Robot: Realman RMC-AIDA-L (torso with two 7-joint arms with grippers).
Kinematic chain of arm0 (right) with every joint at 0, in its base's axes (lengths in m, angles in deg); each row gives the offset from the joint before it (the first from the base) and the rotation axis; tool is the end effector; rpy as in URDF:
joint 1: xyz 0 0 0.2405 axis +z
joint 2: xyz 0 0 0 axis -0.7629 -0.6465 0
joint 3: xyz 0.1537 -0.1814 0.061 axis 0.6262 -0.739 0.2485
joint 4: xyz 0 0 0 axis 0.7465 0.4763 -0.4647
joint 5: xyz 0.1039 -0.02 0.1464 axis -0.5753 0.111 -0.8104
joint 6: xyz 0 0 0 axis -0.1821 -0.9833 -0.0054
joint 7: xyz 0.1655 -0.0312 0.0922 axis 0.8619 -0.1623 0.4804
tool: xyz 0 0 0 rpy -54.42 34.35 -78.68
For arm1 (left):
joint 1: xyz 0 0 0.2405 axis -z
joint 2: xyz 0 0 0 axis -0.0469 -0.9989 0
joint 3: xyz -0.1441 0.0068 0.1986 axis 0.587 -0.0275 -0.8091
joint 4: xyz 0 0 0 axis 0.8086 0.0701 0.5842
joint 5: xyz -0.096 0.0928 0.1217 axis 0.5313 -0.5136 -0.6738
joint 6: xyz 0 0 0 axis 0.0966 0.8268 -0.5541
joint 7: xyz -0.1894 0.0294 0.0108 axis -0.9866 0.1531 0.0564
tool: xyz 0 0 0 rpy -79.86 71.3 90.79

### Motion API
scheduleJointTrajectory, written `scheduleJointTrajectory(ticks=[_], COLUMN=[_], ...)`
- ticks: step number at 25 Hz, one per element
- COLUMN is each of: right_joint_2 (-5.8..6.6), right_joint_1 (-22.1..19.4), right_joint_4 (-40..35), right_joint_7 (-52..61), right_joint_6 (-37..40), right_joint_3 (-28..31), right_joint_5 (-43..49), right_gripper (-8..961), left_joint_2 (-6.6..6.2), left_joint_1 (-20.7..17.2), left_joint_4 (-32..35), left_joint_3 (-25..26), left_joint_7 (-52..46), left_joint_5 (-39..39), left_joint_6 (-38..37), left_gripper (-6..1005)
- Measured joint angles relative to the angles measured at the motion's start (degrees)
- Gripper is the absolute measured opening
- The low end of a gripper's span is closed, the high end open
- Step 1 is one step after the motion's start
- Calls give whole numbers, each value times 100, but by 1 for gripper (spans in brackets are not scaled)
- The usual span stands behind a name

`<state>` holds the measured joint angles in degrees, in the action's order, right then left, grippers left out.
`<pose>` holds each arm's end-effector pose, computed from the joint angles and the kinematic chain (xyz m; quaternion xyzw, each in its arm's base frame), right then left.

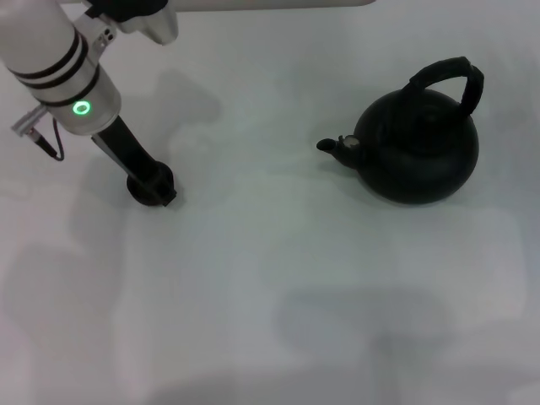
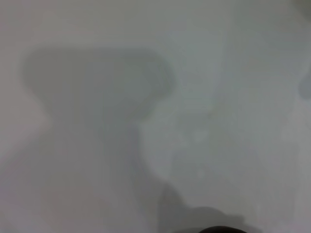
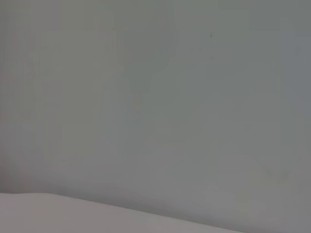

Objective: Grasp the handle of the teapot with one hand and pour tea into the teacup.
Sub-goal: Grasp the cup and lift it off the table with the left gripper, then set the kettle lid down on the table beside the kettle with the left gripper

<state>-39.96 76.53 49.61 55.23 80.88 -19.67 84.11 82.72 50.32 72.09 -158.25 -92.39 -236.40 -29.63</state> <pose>0.3710 0.3631 0.0371 -0.6982 0.2549 0.1347 0.6553 -0.2270 0.3620 -0.0677 -0.8856 -0.3465 0.2726 0.1460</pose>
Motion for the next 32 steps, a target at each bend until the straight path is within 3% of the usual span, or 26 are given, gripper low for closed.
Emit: scheduleJointTrajectory(ticks=[6,17,20,26,32], right_joint_2=[-4,-17,-18,-18,-18], right_joint_1=[0,-7,-9,-9,-9], right_joint_4=[8,16,16,19,24], right_joint_7=[0,3,8,7,6], right_joint_6=[17,136,166,194,214], right_joint_3=[0,-68,-70,-71,-71], right_joint_5=[0,18,18,18,17], right_gripper=[426,426,427,427,427], left_joint_2=[-11,17,42,43,46], left_joint_1=[188,938,1083,1172,1192], left_joint_4=[32,-428,-536,-533,-525], left_joint_3=[46,46,-166,-1098,-1522], left_joint_7=[7,533,675,776,1137], left_joint_5=[3,240,471,1162,1612], left_joint_6=[78,365,366,367,366], left_gripper=[696,695,695,696,696])
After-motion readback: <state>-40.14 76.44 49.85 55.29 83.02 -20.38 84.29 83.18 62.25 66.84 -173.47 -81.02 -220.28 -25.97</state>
